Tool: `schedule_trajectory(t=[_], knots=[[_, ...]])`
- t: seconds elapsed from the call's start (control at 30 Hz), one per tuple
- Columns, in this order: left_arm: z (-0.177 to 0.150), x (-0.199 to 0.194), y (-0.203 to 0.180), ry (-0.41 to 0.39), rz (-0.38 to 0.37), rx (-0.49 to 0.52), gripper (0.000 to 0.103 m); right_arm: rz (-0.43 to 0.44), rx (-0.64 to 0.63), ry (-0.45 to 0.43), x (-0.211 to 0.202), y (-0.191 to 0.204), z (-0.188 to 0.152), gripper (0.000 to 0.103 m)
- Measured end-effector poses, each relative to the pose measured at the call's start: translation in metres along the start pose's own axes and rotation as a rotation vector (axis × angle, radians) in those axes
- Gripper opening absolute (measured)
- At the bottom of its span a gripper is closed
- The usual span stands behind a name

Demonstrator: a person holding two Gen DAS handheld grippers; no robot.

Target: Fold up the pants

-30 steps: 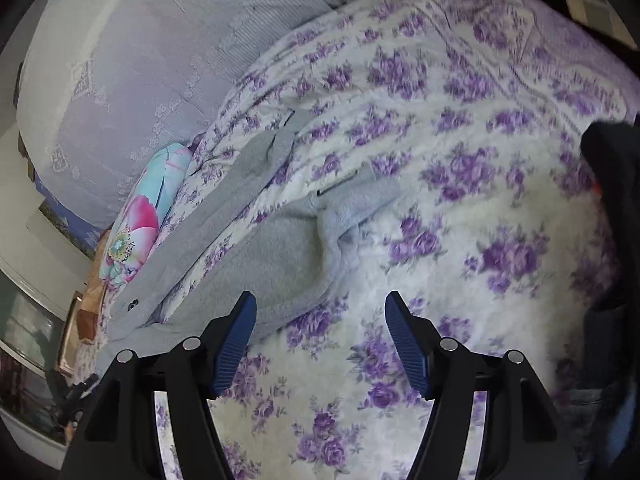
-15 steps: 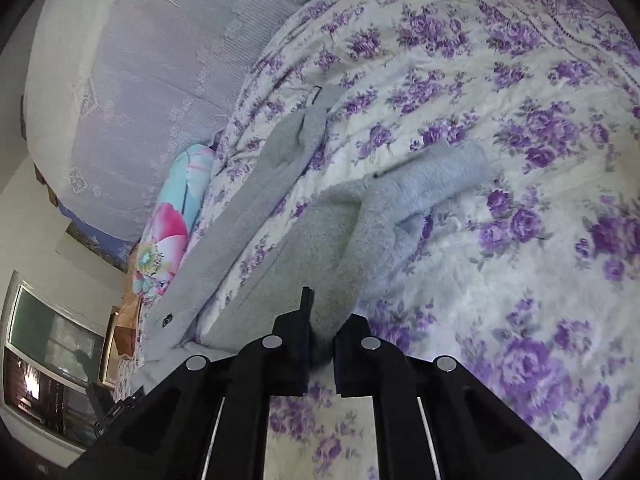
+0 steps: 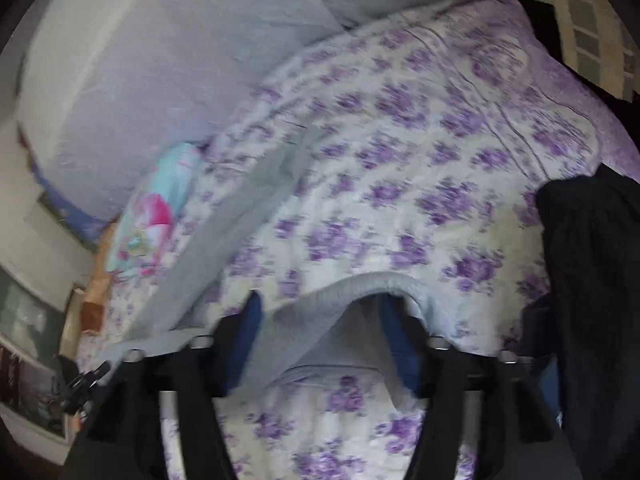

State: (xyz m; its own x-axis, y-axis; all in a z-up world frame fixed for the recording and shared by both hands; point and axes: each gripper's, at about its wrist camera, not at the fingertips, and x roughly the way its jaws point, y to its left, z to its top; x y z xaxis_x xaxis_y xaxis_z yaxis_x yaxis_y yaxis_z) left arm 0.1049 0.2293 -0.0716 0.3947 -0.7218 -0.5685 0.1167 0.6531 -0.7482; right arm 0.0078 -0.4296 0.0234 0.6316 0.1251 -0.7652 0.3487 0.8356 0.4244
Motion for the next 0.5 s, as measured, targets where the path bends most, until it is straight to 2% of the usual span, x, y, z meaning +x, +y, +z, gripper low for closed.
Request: schedule_trajectory(t=[0.03, 0.13, 0.27, 0.3, 0.43, 0.5], knots=[[-0.009, 0.003, 0.008, 0.016, -0.022, -0.026, 0.029, -0.020, 0.041, 0.003, 0.007, -0.011, -0.001, 0.074], [-0.033, 0.005, 0.017, 0.036, 0.001, -0.024, 0.031, 0.114, 0.104, -0.022, 0.006, -0.034, -0.025, 0.074], [-0.047, 0.010, 0.031, 0.052, -0.002, -0.055, 0.033, 0.170, 0.120, -0.028, -0.004, -0.052, -0.079, 0.072], [-0.048, 0.012, 0.032, 0.052, 0.001, -0.058, 0.033, 0.173, 0.126, -0.022, -0.004, -0.056, -0.093, 0.070], [-0.051, 0.020, 0.025, 0.060, 0.003, -0.057, 0.038, 0.178, 0.173, 0.020, 0.007, -0.071, -0.137, 0.052], [-0.053, 0.022, 0.017, 0.059, 0.018, -0.040, 0.039, 0.191, 0.187, 0.033, 0.014, -0.073, -0.146, 0.050]])
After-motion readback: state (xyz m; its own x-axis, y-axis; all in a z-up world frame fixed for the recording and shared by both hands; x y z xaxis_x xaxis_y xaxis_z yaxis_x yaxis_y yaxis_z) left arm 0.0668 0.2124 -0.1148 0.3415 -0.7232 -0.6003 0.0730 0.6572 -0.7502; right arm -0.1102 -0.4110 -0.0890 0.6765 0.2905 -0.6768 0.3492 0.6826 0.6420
